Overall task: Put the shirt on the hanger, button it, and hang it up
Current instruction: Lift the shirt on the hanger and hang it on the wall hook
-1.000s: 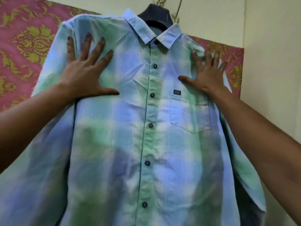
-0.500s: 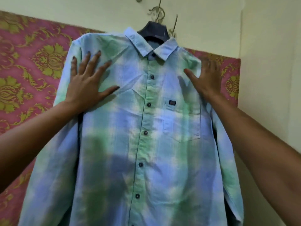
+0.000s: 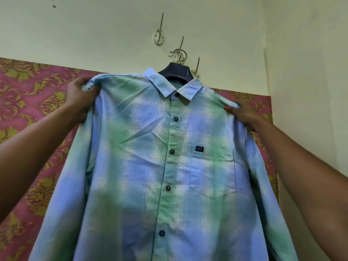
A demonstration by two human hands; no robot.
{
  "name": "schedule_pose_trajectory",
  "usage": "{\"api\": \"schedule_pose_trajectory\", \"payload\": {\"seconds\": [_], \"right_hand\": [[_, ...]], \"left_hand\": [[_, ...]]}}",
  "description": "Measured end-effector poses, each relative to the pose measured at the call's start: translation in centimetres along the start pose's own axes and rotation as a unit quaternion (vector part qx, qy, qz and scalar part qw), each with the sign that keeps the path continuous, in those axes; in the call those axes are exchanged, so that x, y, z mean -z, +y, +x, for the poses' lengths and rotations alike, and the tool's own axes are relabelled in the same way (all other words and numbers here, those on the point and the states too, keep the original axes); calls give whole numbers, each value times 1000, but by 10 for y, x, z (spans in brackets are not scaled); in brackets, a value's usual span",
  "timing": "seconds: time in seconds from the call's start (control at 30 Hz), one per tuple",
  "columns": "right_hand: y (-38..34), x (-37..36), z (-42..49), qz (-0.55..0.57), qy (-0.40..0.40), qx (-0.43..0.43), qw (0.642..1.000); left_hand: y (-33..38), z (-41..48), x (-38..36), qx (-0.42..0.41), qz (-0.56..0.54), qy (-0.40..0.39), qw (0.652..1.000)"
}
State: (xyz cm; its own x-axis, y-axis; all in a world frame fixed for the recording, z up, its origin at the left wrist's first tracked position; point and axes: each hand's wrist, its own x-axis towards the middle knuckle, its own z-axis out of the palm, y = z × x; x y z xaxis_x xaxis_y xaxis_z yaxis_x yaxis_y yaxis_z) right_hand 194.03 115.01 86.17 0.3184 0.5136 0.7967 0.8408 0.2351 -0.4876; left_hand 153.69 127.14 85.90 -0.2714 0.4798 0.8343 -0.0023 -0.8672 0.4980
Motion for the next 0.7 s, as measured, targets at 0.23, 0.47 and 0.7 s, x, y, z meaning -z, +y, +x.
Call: {"api": "schedule_pose_trajectory", "payload": {"seconds": [0.23, 0.47, 0.7], "right_hand": [[-3, 4, -5, 45, -47, -13, 998], [3, 5, 2, 104, -24, -19, 994], [2, 2, 8, 128, 26, 34, 991]], "left_hand": [[-1, 29, 14, 205, -113, -189, 954], [-3, 43, 13, 137, -113, -168, 970], [3, 39, 10, 109, -124, -128, 978]]}}
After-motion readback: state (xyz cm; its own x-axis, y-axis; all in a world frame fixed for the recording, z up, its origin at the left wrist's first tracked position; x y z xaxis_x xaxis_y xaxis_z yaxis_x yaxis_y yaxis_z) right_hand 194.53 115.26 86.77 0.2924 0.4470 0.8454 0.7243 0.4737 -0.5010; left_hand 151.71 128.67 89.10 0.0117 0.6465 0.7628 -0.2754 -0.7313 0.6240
